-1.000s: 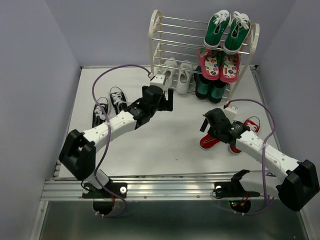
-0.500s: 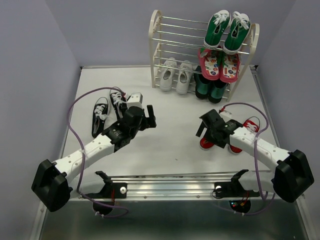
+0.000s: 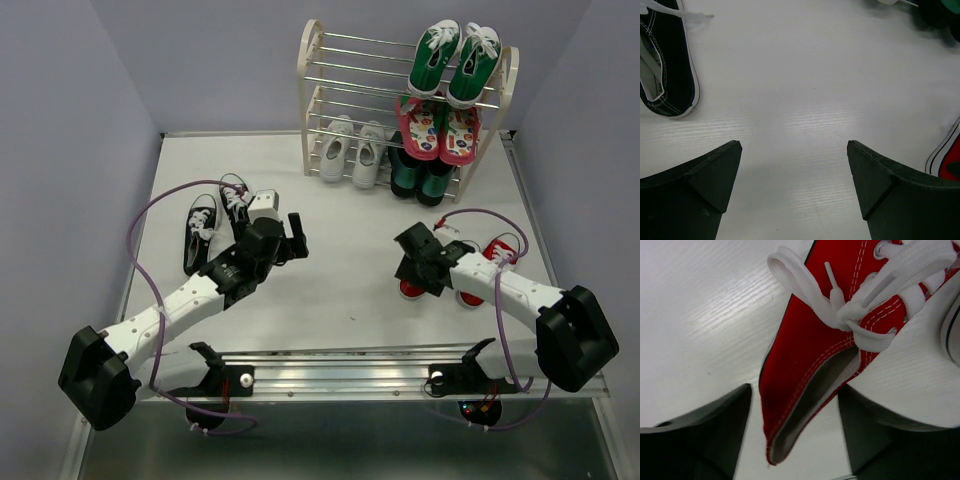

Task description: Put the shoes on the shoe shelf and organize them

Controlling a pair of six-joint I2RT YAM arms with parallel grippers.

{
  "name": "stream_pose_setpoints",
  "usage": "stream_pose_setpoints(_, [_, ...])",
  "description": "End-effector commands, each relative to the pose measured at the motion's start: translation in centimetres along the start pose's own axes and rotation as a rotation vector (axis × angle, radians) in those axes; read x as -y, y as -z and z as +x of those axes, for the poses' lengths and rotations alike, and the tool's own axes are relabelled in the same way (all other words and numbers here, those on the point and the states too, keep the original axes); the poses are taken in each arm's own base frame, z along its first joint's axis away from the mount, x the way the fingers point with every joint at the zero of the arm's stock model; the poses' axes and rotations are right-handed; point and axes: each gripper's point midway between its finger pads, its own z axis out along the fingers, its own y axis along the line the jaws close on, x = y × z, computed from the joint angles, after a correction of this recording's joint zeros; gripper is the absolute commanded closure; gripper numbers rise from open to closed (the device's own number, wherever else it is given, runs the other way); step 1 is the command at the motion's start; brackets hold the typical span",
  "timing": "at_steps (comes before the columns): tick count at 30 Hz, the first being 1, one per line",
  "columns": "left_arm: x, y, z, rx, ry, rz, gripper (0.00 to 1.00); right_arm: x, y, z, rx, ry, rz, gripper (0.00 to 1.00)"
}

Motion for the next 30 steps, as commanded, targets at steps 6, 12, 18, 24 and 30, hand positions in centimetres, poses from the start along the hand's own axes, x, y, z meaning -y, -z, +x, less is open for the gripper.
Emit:
stream_pose_setpoints(6, [-0.3,0.2,-0.9,0.053,0.026,-0.007,0.01,-0.1,0.0,-1.4,0.085,-0.036,-0.007,0.83])
stream_pose_setpoints(12, [-0.5,0.3,-1.0,0.060,0.027,-0.016,0.01,0.9,0.2,-1.1,0.075,0.021,0.025,0.99])
stream_pose_setpoints(18, [-0.5,0.3,-1.0,0.064,0.028,-0.017,0.01,-0.4,1.4,-1.1,0.088,0.239,-0.106,0.99])
stream_pose_setpoints(24, [-0.4,0.1,-1.1,0.065,0.031,-0.018,0.01,-5.0,3.4,1.5,0.086,0.522,-0.335,0.99])
stream_pose_setpoints(30, [-0.4,-0.1,-0.8,0.052,0.031,-0.023,0.01,-8.8,3.9,5.2,0.069,0.744,-0.441,0.99])
